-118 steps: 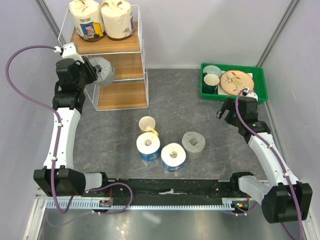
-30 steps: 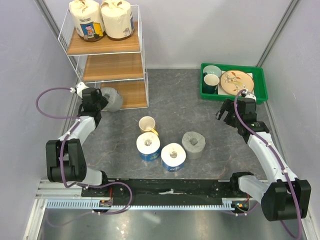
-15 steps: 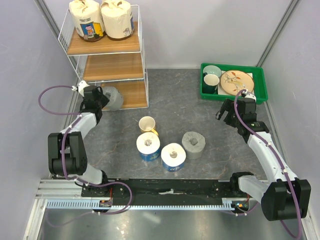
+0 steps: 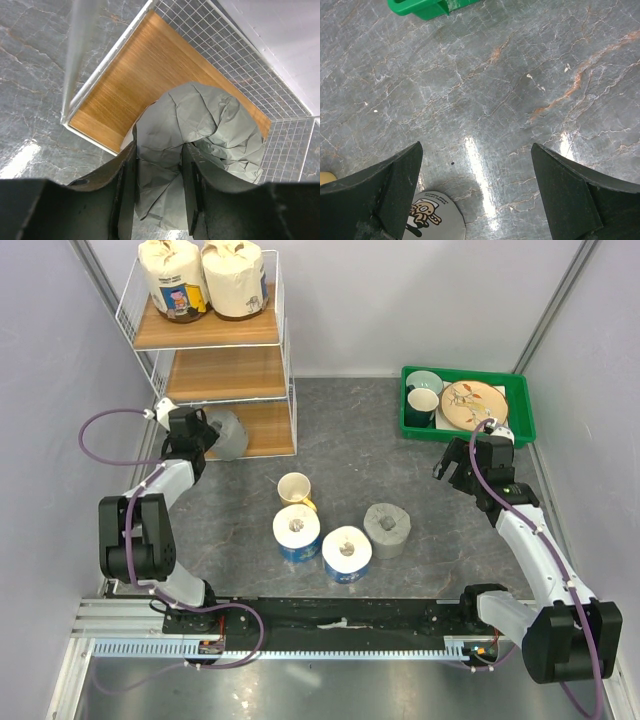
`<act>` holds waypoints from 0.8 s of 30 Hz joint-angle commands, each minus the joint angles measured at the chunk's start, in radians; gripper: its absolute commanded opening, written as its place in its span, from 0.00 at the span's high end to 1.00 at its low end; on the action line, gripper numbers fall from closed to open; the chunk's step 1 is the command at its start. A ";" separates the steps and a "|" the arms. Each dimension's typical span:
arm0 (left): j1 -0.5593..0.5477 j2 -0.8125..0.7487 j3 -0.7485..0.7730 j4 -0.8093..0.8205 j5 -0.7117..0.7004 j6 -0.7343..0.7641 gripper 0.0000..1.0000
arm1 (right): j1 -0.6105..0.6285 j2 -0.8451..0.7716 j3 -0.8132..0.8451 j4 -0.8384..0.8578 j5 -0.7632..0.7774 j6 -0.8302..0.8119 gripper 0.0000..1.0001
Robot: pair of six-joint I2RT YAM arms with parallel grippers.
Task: Place and organize the paper towels onto the shelf
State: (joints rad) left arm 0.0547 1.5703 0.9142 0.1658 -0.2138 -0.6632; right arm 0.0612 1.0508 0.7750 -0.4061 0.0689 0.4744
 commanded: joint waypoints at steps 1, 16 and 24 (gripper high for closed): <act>0.002 0.023 0.069 0.069 -0.018 -0.050 0.56 | -0.006 -0.018 0.024 0.003 0.019 -0.010 0.02; 0.004 0.023 0.072 0.064 -0.007 -0.050 0.35 | -0.008 -0.018 0.026 0.000 0.016 -0.005 0.02; 0.002 -0.094 0.008 0.057 -0.001 -0.056 0.18 | -0.009 -0.012 0.027 0.000 0.011 -0.003 0.02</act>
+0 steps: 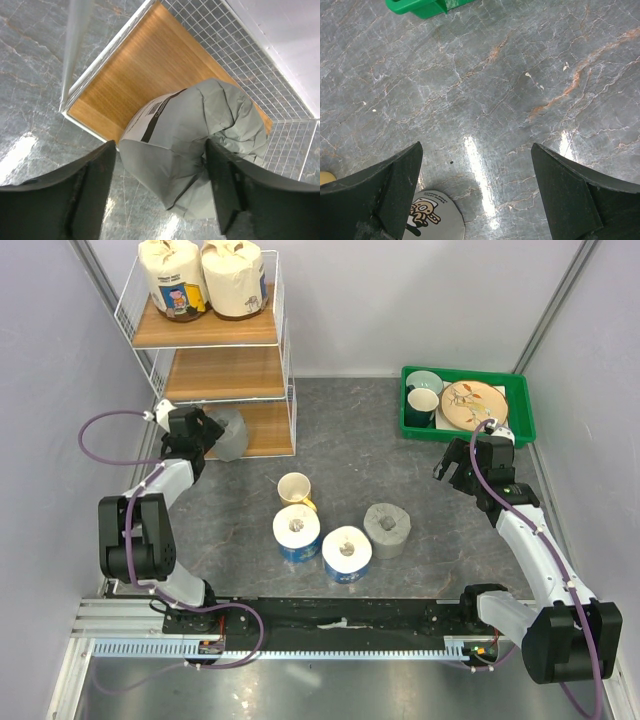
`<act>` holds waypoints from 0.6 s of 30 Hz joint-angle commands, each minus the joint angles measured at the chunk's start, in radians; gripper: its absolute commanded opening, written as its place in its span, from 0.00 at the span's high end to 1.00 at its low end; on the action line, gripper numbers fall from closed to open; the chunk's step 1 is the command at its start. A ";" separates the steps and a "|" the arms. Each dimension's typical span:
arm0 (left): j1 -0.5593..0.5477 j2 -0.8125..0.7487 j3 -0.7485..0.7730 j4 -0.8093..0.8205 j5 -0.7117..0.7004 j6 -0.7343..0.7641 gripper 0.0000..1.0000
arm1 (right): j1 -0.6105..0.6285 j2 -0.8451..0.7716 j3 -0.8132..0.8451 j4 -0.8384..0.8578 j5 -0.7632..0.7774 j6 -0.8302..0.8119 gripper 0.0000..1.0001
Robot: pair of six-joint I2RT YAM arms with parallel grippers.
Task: Place and organize the paper towels onto the shelf
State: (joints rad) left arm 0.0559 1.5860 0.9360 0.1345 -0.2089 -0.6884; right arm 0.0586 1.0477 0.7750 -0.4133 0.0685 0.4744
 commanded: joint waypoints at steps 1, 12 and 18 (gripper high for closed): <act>0.002 -0.150 -0.025 0.088 -0.007 -0.031 0.16 | -0.005 -0.009 0.027 0.007 0.010 -0.002 0.02; 0.004 -0.446 -0.130 0.014 0.023 -0.016 0.07 | -0.005 0.000 0.036 0.008 0.004 -0.005 0.02; 0.001 -0.650 -0.212 -0.114 0.111 0.056 0.06 | -0.006 0.020 0.040 0.022 -0.059 0.004 0.02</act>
State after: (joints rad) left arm 0.0555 1.0435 0.7681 0.1032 -0.1650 -0.6891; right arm 0.0586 1.0500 0.7750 -0.4129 0.0525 0.4747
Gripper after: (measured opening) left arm 0.937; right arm 0.983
